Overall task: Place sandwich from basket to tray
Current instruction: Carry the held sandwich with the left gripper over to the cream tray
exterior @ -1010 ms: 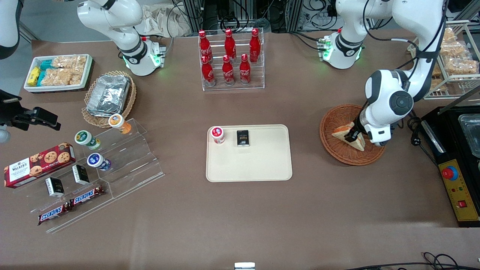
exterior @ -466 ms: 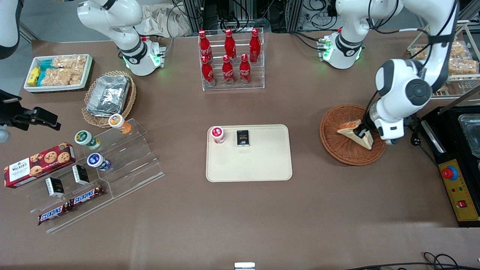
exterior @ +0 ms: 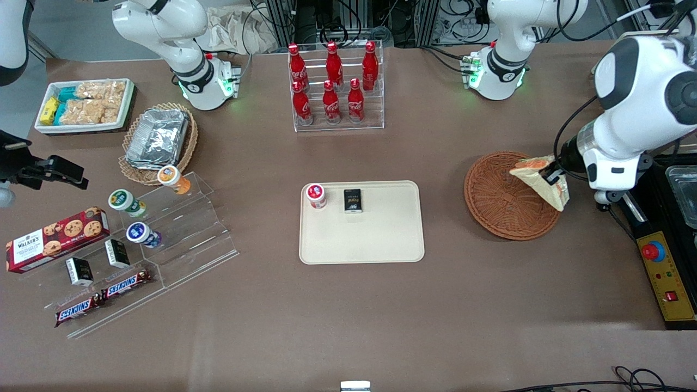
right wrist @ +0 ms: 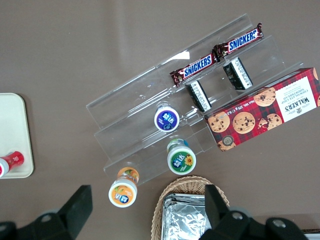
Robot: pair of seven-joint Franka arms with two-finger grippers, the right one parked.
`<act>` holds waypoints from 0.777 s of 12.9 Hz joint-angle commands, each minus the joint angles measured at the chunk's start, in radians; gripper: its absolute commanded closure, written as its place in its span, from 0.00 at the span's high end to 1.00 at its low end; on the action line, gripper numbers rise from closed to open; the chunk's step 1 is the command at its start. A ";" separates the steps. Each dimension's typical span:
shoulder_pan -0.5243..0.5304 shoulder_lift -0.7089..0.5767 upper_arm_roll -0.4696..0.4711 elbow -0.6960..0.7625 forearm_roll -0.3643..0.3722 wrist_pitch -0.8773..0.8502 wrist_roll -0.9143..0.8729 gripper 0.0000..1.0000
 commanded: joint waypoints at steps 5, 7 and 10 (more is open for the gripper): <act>-0.038 0.109 -0.271 0.061 0.032 0.035 0.129 0.00; -0.038 0.148 -0.345 0.061 0.059 0.069 0.134 0.00; -0.053 0.206 -0.388 0.061 0.065 0.135 0.134 0.00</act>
